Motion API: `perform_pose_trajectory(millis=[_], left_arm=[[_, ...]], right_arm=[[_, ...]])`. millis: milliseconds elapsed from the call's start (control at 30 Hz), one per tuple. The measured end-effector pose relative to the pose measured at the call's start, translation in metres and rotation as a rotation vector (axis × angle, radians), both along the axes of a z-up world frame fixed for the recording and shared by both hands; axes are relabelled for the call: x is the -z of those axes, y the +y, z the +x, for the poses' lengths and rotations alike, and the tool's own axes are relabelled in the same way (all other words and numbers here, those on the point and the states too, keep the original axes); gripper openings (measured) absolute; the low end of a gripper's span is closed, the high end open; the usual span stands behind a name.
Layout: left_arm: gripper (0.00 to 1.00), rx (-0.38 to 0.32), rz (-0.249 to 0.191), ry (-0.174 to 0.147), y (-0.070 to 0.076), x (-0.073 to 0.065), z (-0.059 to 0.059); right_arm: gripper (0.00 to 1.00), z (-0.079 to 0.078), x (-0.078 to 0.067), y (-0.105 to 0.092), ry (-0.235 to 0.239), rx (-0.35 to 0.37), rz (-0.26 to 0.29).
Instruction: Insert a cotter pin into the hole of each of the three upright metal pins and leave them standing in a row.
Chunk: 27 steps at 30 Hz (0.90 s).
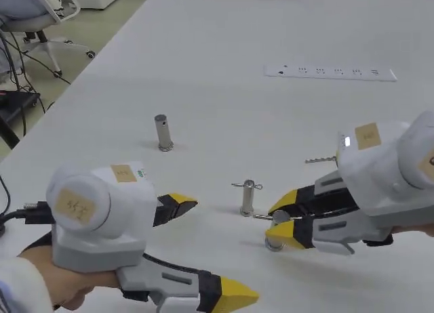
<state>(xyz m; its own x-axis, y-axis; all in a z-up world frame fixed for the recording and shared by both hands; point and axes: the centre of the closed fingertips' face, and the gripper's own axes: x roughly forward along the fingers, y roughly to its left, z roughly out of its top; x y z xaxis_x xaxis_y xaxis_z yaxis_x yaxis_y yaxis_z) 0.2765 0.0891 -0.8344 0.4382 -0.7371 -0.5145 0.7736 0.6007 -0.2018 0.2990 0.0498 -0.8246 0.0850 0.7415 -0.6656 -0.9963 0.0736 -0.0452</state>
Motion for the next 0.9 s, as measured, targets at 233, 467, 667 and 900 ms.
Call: perform_pose_trajectory(millis=[233,467,667,900], left_arm=[[0.98,0.006,-0.003,-0.007,-0.001,-0.002,0.0],[0.99,-0.036,-0.009,-0.026,0.003,-0.006,0.009],[0.99,-0.037,0.008,-0.027,0.007,-0.006,0.01],[0.99,-0.044,0.006,-0.027,0.009,-0.01,0.011]], right_arm=[[0.13,0.015,-0.007,-0.014,-0.009,-0.031,-0.002],[0.13,0.033,-0.008,-0.025,-0.018,-0.031,-0.011],[0.13,0.041,-0.005,-0.032,-0.014,-0.029,-0.021],[0.13,0.045,-0.004,-0.033,0.021,-0.025,0.004]])
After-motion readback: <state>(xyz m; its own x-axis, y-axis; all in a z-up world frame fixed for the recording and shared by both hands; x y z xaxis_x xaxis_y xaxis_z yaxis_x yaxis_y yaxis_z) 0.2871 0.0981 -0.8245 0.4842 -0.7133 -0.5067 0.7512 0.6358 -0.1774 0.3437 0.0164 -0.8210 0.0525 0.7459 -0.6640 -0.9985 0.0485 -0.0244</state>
